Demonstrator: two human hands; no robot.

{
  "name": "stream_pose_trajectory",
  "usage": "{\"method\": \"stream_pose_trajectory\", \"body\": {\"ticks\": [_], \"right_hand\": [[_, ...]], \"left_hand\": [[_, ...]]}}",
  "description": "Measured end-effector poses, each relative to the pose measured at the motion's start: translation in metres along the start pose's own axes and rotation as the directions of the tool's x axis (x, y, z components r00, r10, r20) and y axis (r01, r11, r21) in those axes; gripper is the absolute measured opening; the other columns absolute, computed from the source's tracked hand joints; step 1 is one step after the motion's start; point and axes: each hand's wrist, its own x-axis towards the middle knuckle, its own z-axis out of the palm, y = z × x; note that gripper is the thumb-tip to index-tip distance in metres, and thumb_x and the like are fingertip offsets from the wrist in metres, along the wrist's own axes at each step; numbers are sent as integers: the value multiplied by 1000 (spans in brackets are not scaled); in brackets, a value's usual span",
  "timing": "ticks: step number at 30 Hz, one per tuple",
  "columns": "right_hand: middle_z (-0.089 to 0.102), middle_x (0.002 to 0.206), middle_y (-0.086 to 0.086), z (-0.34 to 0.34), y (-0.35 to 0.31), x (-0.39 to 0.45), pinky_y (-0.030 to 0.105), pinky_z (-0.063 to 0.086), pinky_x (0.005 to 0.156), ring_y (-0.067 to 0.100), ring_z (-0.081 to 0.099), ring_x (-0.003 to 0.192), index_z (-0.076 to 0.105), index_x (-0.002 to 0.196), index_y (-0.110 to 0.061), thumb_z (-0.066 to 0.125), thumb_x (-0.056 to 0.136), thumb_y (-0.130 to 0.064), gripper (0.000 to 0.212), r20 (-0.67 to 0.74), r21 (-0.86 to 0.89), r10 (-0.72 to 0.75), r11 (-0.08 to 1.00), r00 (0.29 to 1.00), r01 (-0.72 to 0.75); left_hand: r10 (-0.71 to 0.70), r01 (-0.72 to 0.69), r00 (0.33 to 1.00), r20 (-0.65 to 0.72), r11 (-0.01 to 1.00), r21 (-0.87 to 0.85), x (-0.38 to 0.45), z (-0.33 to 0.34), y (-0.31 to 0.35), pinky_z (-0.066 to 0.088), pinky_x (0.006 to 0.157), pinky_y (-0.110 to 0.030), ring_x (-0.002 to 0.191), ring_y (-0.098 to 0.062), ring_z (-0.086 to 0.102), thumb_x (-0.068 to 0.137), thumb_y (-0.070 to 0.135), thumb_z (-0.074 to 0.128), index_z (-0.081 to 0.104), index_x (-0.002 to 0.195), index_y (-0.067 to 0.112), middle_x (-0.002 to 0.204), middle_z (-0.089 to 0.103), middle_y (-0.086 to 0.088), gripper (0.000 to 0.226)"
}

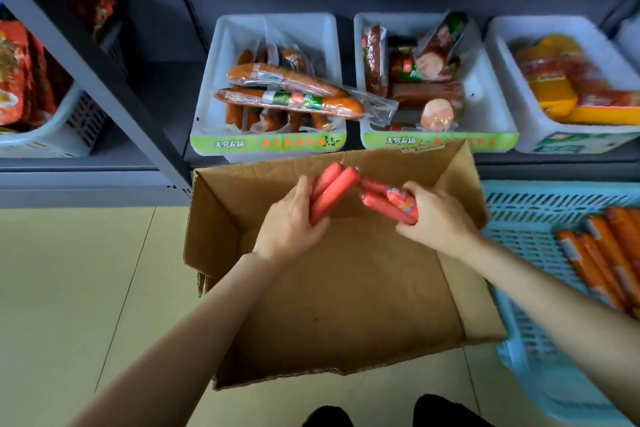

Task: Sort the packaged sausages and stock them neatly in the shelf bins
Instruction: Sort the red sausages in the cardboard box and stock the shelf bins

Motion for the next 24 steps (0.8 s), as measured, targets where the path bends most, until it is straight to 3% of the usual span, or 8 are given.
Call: {"method": "stream_pose_trajectory", "body": {"ticks": [2,5,11,13,15,19,22,24], "right_hand": [[58,81,-2,-50,-7,-5,27,41,65,27,60,82,57,106,-15,73,68,-17,41,-260,155,15,987,966,26],[55,87,-8,-136,-25,-12,5,36,63,10,52,75,55,115,-10,73,66,-17,53,-553,223,-52,952,832,208],[52,80,-22,-283,-56,-14,15,39,68,0,48,72,47,112,-27,68,65,-24,51,-811,244,38,929,584,278],[53,75,-21,-319,-62,-14,22,40,66,5,49,67,43,104,-35,70,64,-27,49,-831,255,83,936,550,244],[53,72,-17,-351,-65,-12,24,40,62,9,49,61,43,100,-34,75,68,-22,47,-823,244,92,948,561,203],[55,72,-14,-385,-64,-2,28,36,66,16,52,69,46,96,-28,71,70,-10,40,-795,272,120,946,594,174],[56,74,-13,-389,-63,6,23,38,63,17,54,69,46,99,-29,73,69,-9,45,-757,248,96,957,646,149],[57,74,-12,-395,-68,12,12,38,56,6,54,66,47,101,-29,73,68,-10,46,-728,205,51,968,683,147]], "left_hand": [[146,-156,980,-134,986,-64,23,-30,38,47,71,-22,86,-21,63,81,14,68,40,128,2,108,60,-12,56],[297,-390,870,-395,903,-180,65,-89,108,39,65,-4,71,-1,52,80,15,63,40,126,3,93,53,8,53],[372,-651,617,-693,736,-185,154,-208,230,33,57,-9,59,1,44,80,21,51,43,113,0,73,39,15,40],[371,-581,658,-655,804,-129,178,-242,251,31,56,-16,64,-8,45,81,20,51,45,111,3,76,44,7,35],[423,-425,775,-469,899,107,204,-273,262,29,63,-22,75,-21,47,85,20,53,48,106,10,86,50,-1,24],[403,-355,915,8,796,490,249,-293,260,39,76,-31,102,-29,56,87,32,60,52,118,16,112,60,-9,36],[291,-291,954,76,829,477,266,-287,246,40,97,-36,118,-30,51,86,44,60,43,136,18,132,54,-10,59],[299,-279,954,28,847,453,267,-295,237,41,98,-35,118,-29,52,87,40,61,45,135,18,131,55,-10,55]]}}
